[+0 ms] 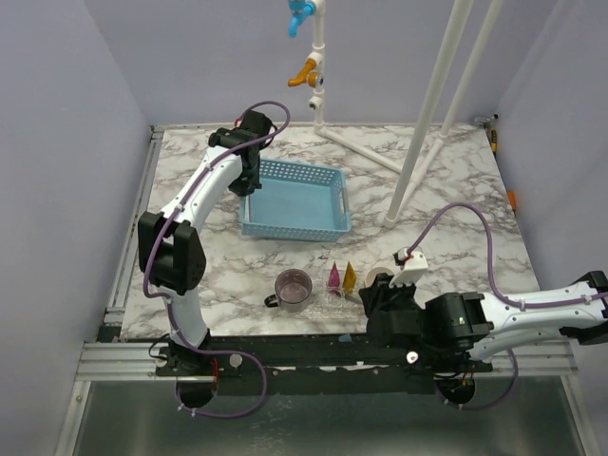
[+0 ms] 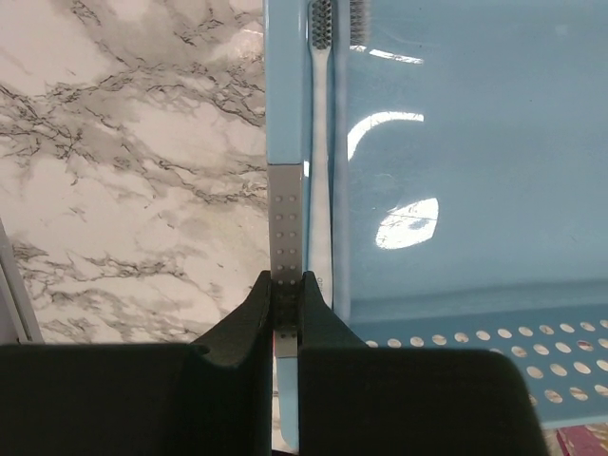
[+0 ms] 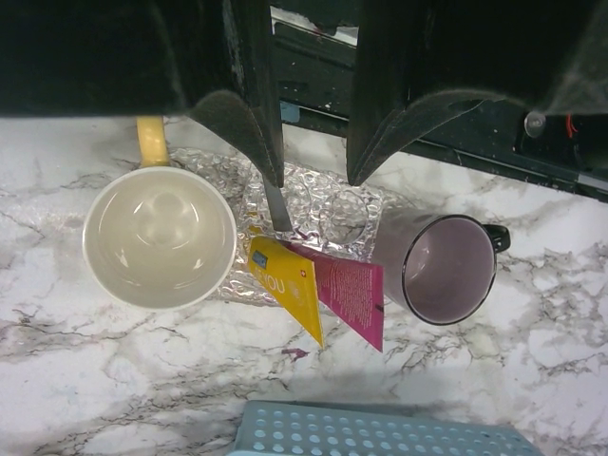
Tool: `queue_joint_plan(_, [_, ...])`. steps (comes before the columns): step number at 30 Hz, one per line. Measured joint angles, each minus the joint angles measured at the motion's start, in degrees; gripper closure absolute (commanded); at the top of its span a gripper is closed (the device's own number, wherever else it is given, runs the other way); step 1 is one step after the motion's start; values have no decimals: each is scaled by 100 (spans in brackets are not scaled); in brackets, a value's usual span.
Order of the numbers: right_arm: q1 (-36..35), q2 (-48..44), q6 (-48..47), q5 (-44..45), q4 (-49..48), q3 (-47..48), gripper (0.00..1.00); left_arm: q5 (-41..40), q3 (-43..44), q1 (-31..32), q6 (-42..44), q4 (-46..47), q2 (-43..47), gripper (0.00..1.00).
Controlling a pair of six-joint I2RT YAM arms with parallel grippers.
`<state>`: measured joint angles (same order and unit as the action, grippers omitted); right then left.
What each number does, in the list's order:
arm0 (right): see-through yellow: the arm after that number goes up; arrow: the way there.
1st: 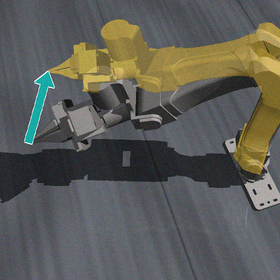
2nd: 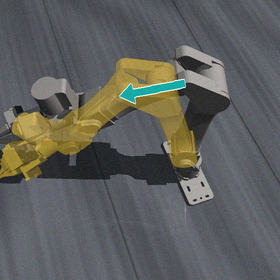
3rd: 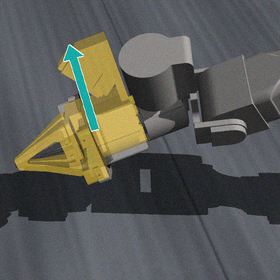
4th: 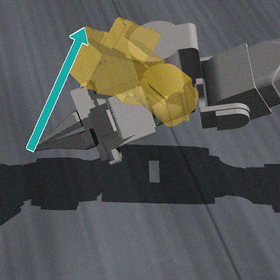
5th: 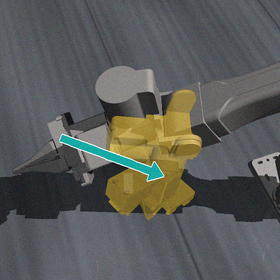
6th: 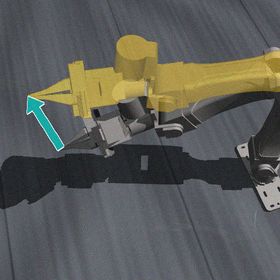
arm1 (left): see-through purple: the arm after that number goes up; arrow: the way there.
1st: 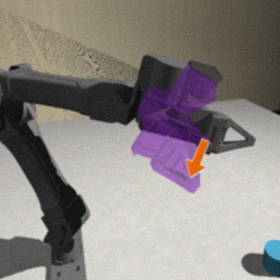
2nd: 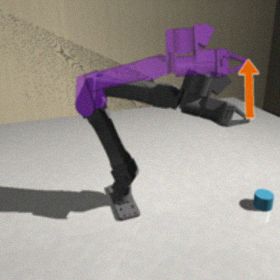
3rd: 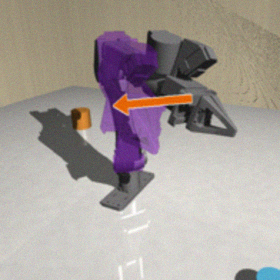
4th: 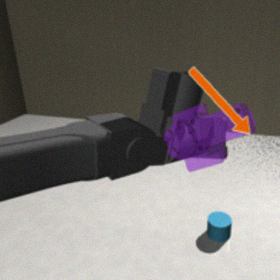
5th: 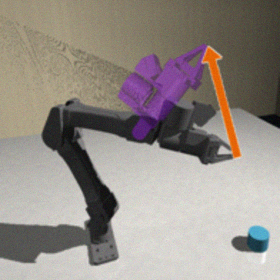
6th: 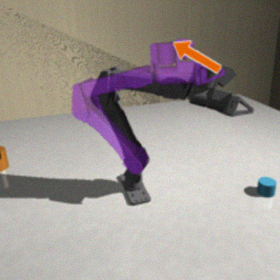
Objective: Prepare toiletry sets of a toothbrush and toothpaste on the tray
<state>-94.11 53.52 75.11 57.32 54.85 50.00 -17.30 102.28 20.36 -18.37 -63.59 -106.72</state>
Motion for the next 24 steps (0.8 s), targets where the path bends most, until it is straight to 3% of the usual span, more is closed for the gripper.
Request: queue_joint_plan(24, [0,109,-4,-114,-129,-37,64,-17,-94,0,-39,-48,50,100])
